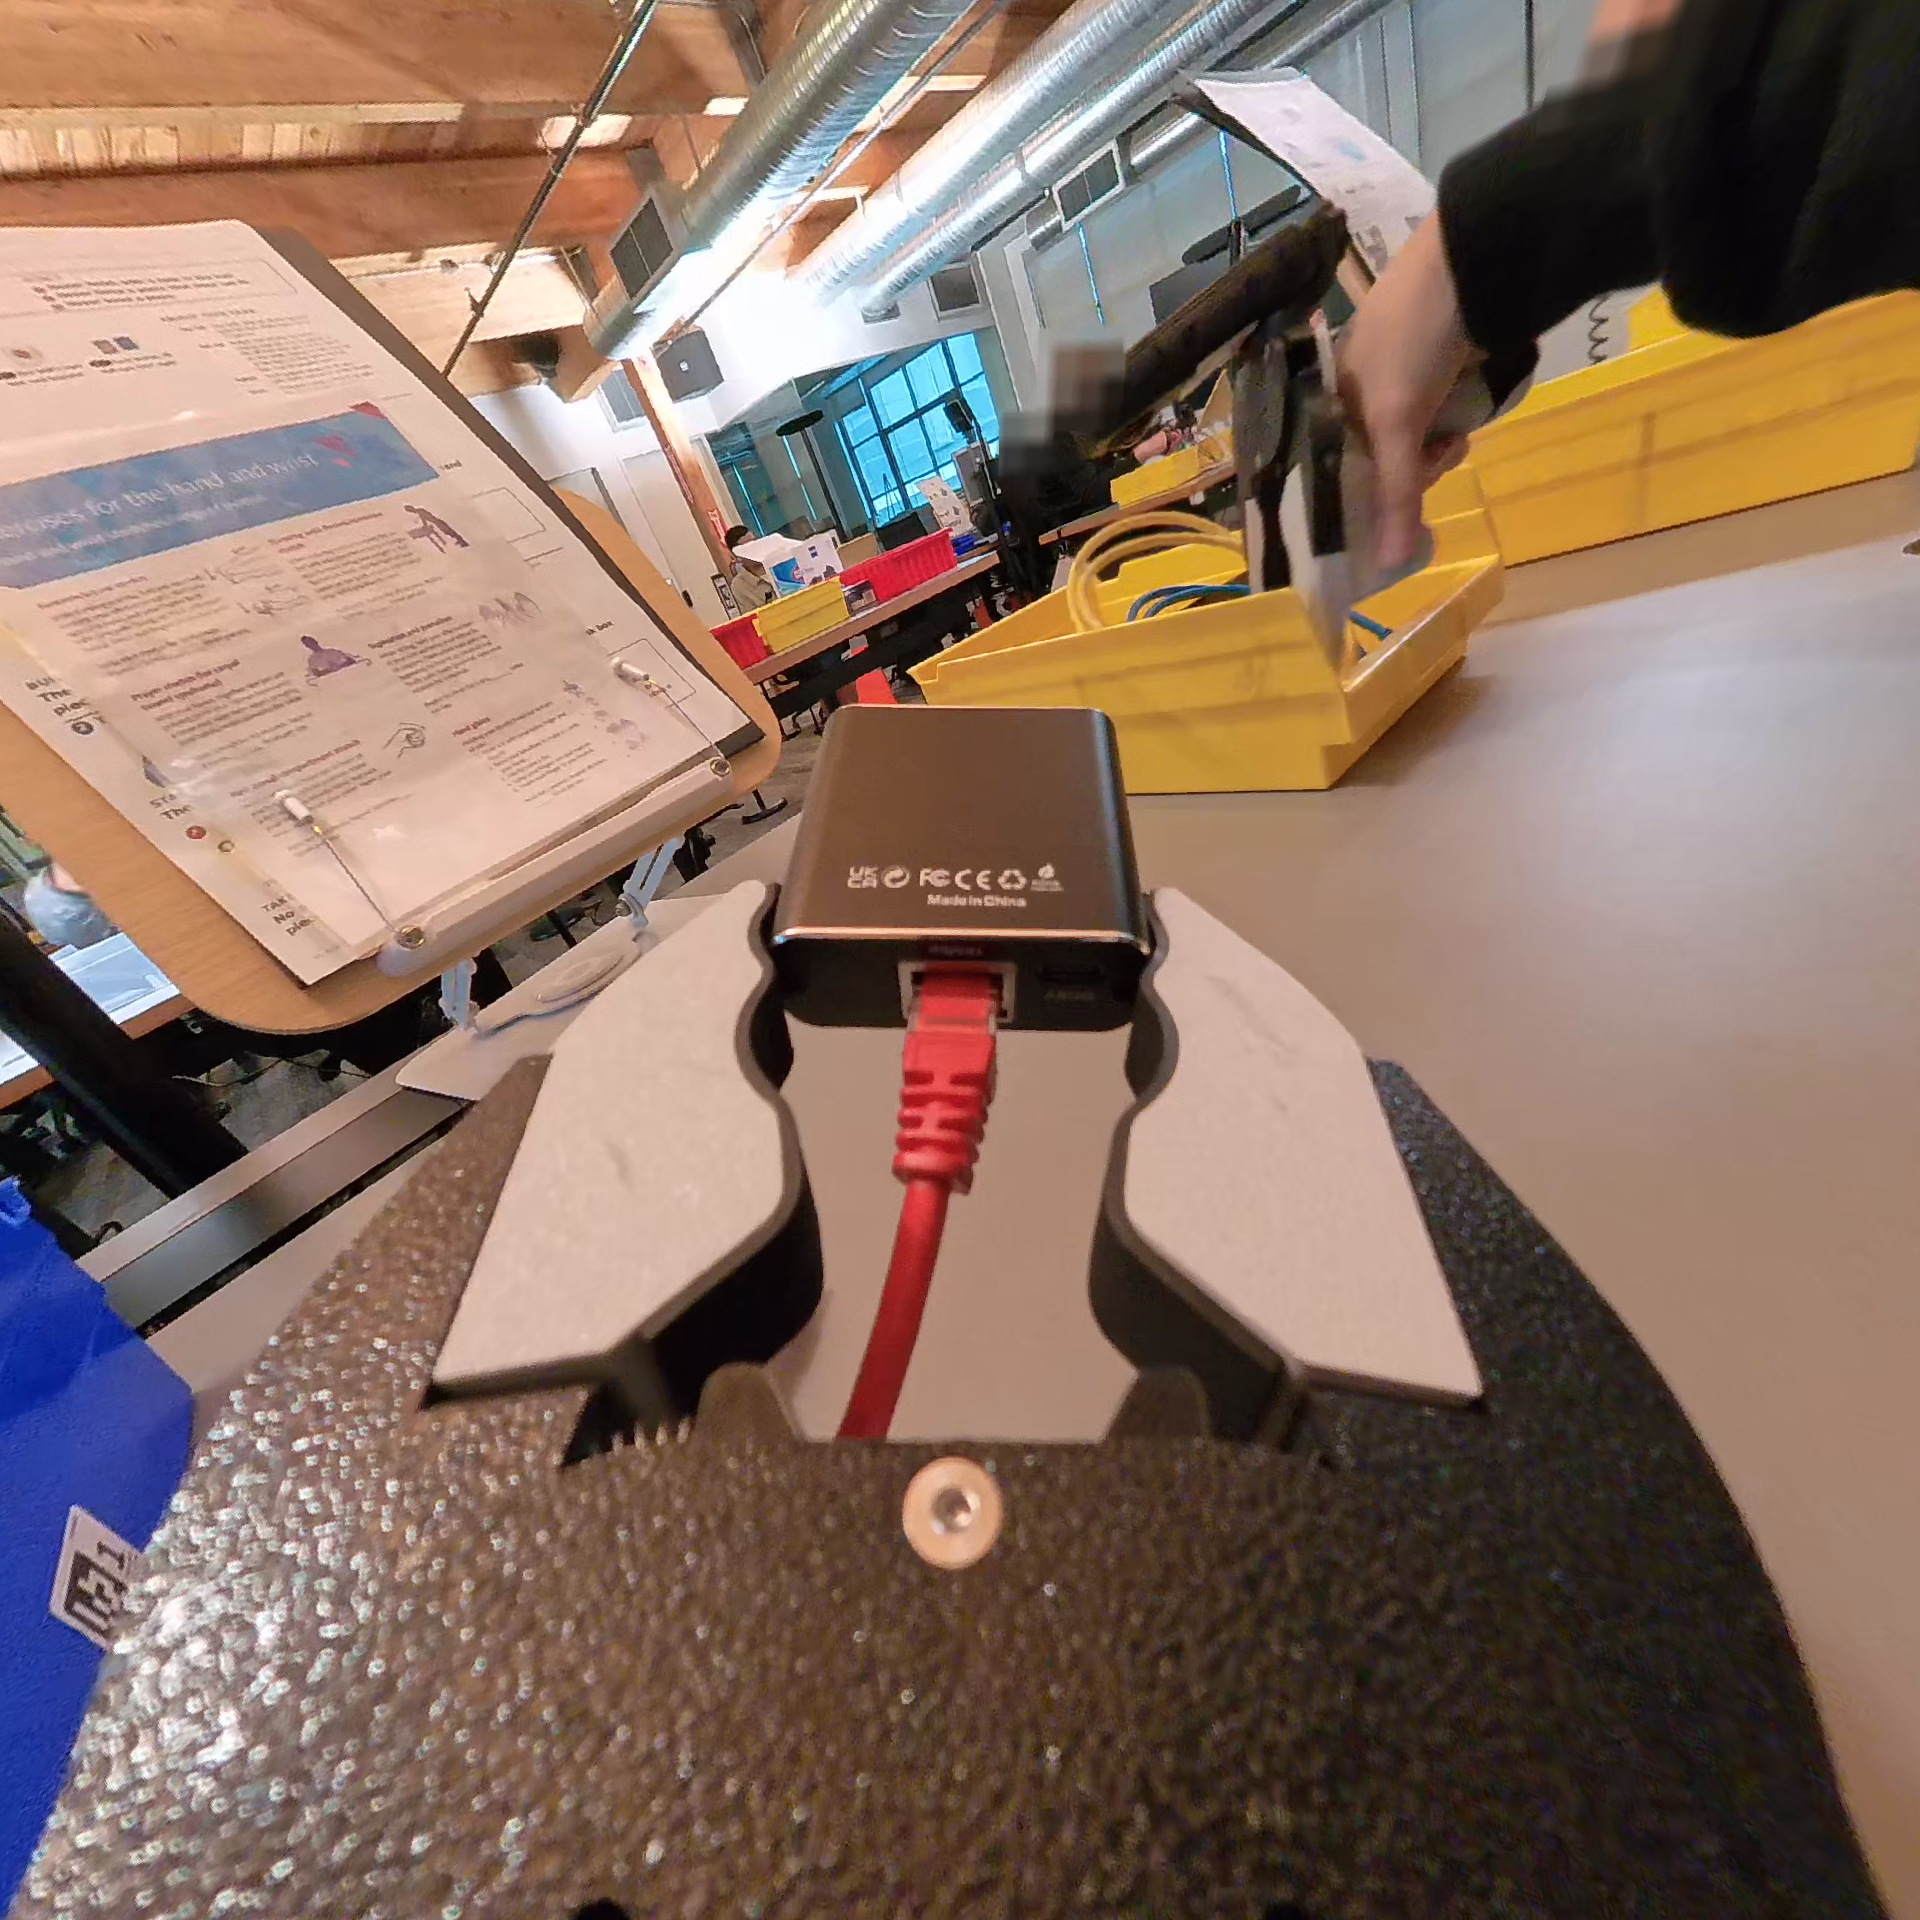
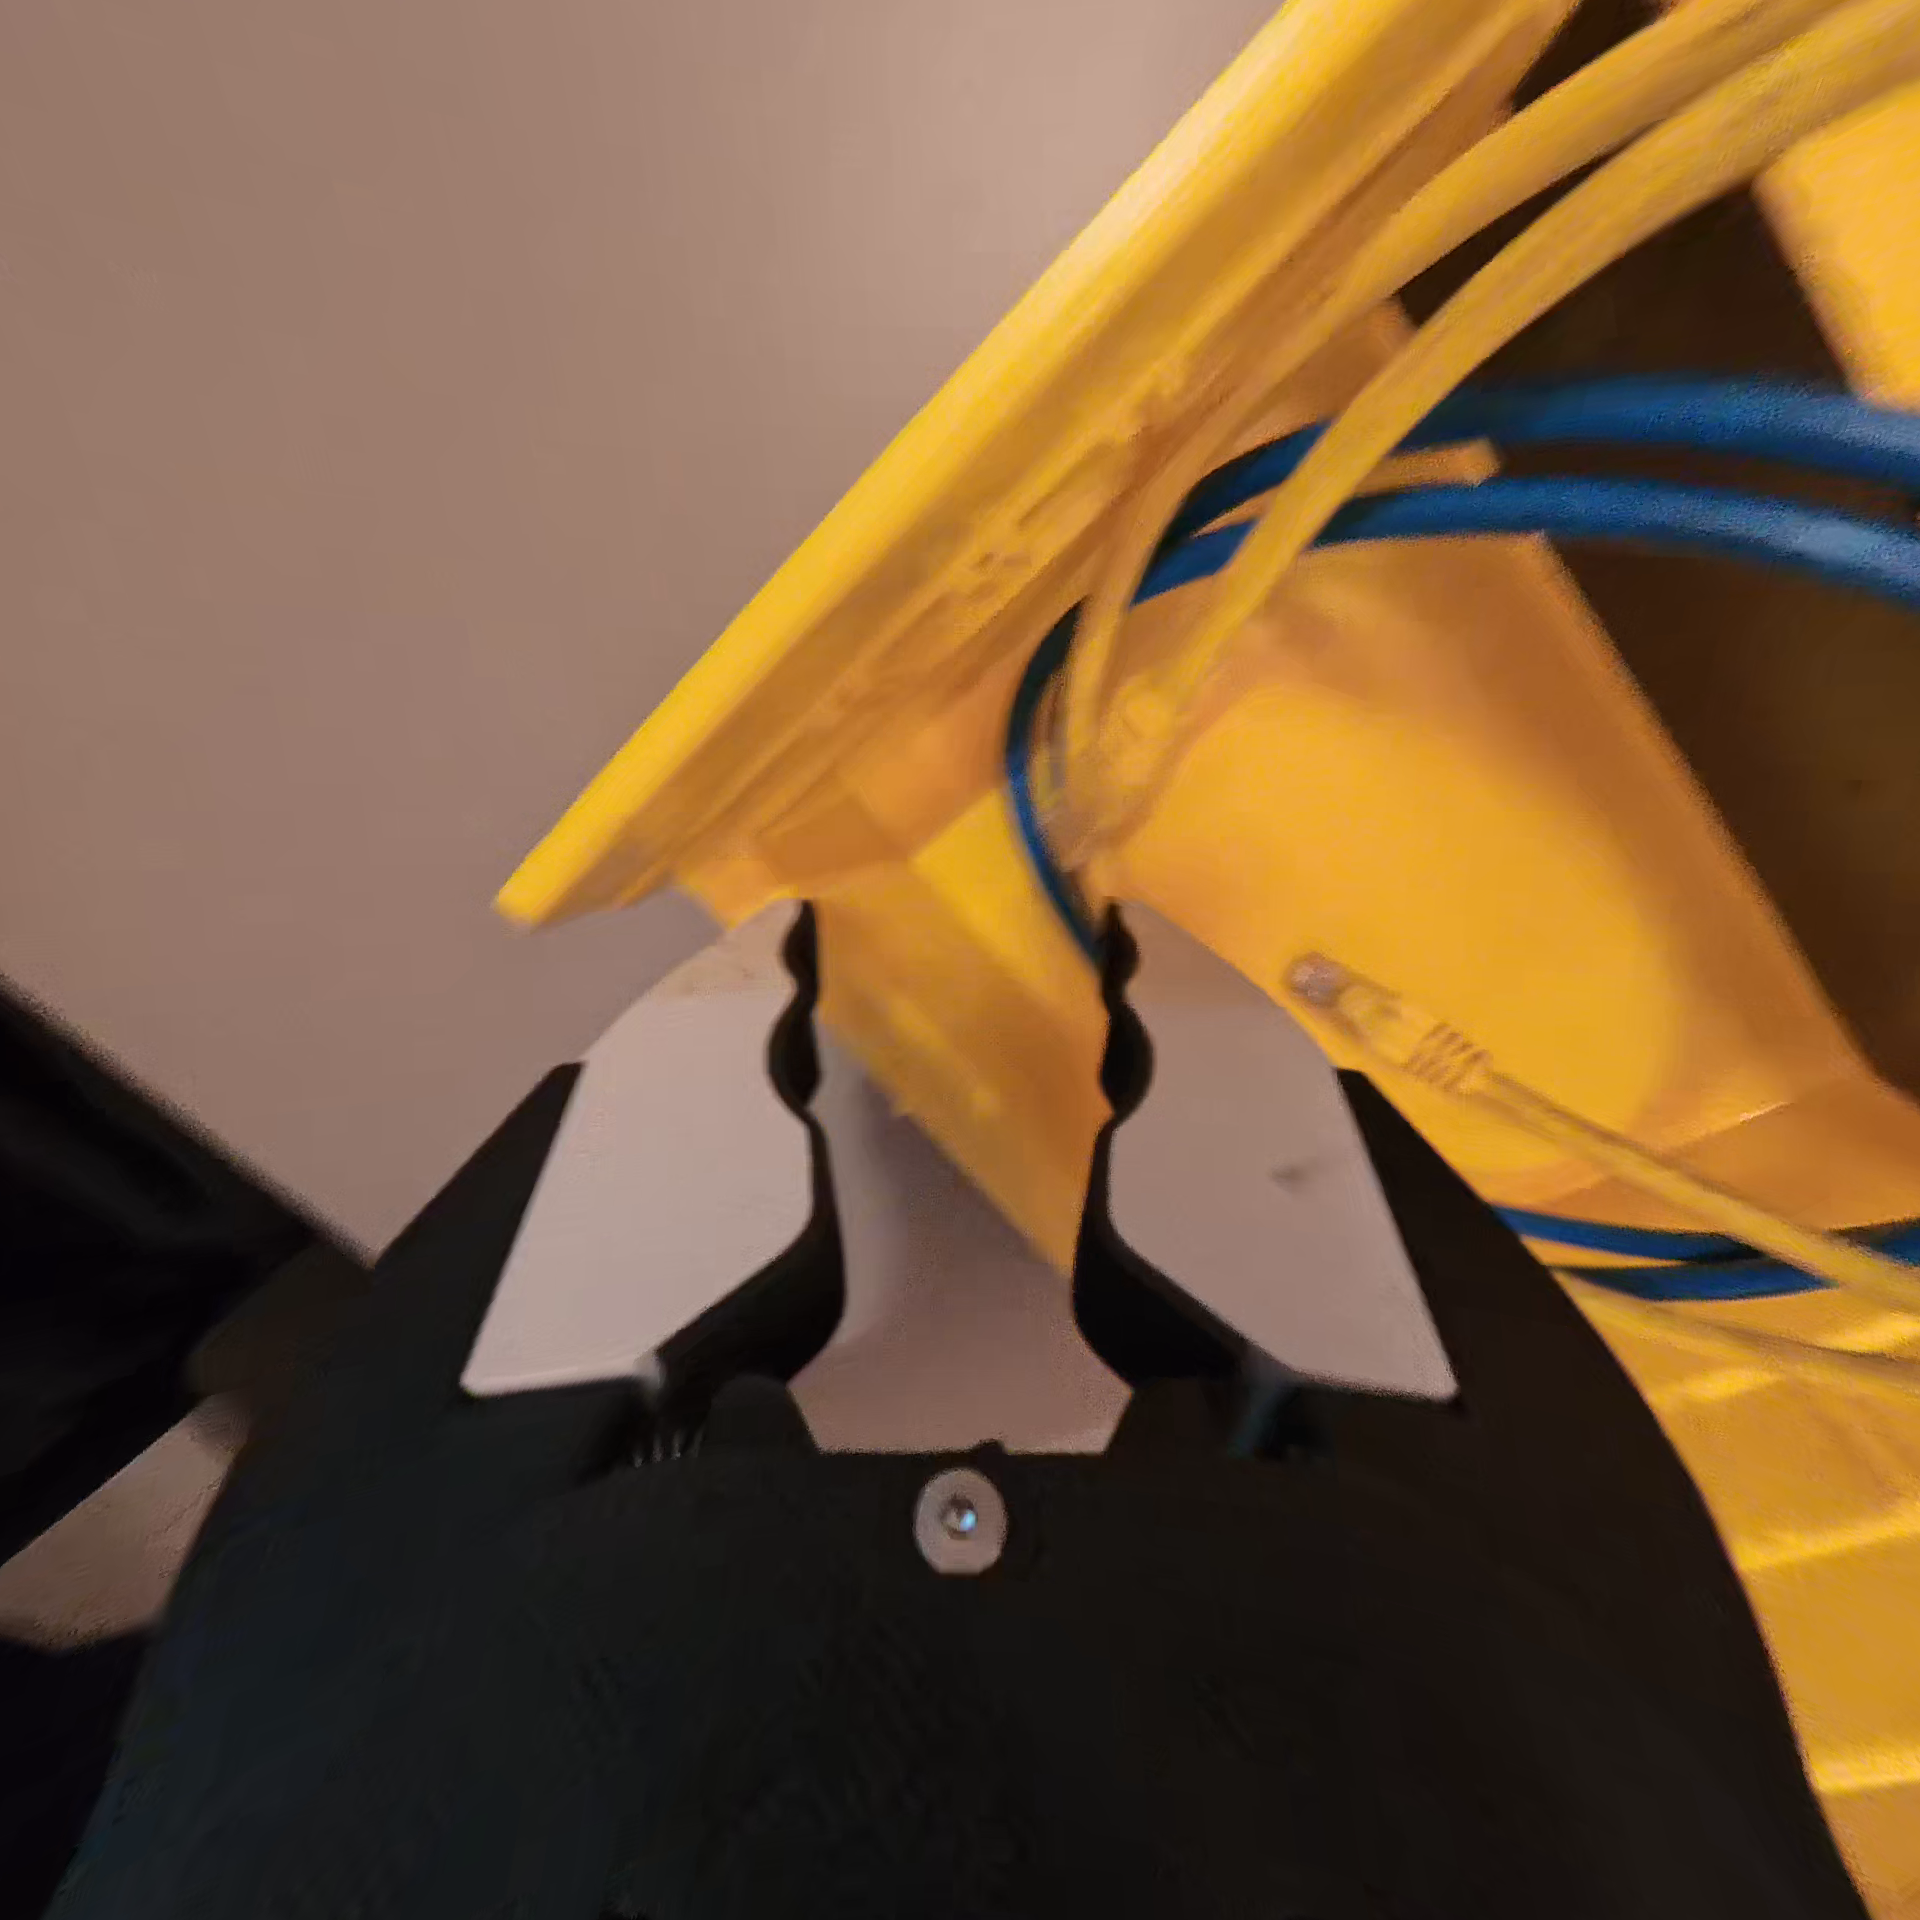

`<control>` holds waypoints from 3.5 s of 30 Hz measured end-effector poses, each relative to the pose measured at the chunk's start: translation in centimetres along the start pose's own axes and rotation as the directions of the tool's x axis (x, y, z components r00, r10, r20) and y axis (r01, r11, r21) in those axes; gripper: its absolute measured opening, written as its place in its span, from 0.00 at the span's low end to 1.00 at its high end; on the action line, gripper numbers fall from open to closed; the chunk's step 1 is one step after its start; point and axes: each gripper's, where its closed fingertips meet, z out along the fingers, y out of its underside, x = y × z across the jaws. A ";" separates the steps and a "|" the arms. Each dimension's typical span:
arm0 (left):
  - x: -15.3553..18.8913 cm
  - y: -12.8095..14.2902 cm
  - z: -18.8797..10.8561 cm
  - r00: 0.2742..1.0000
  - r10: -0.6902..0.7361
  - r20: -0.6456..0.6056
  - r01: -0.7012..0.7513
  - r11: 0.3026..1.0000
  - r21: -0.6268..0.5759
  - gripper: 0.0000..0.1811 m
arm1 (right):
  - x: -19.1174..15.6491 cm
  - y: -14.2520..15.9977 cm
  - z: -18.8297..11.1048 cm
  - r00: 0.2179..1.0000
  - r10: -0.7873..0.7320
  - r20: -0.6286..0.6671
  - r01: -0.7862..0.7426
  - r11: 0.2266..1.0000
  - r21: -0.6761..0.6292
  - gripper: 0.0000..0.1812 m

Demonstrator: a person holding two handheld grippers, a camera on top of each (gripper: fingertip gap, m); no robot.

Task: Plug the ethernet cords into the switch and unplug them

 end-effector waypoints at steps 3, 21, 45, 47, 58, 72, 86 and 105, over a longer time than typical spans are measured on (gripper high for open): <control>0.1 0.1 0.0 1.000 -0.004 -0.004 0.004 1.000 -0.005 0.34 | -2.8 2.8 -1.8 0.994 -0.005 0.112 0.020 0.990 -0.136 0.39; 8.4 -2.0 -2.8 0.753 -0.108 -0.649 0.077 0.994 -0.076 0.35 | -31.5 -8.4 -0.3 0.684 -0.682 -0.260 0.566 0.272 0.778 0.49; -1.8 -5.8 -1.2 0.792 -0.596 -0.137 0.607 0.791 0.068 0.41 | -27.4 -11.3 -5.8 0.747 -0.121 -0.653 0.660 0.016 0.751 0.35; 0.1 -5.3 -0.4 0.543 -0.800 -0.255 0.816 0.574 -0.063 0.45 | -27.1 -11.4 -6.6 0.728 -0.005 -0.685 0.685 -0.007 0.728 0.35; 5.5 -5.4 0.0 -0.238 -0.819 -0.522 0.885 0.038 -0.464 0.14 | -30.8 -12.6 -3.5 0.573 -0.011 -0.819 0.819 -0.033 0.573 0.34; 9.5 -2.6 -5.1 -0.045 -0.871 -0.490 0.518 0.399 -0.757 0.14 | -33.6 -8.3 -0.2 0.506 -0.625 -0.594 0.737 -0.045 0.675 0.39; 2.4 -1.9 0.4 0.570 -0.767 -0.294 0.729 0.637 -0.251 0.20 | -27.6 -13.3 -2.1 0.560 -0.078 -0.825 0.818 0.210 0.536 0.36; 4.0 1.0 1.3 0.859 -0.499 -0.116 0.430 0.825 -0.366 0.35 | -29.4 -13.6 -0.8 0.274 -0.134 -0.952 0.935 0.268 0.231 0.36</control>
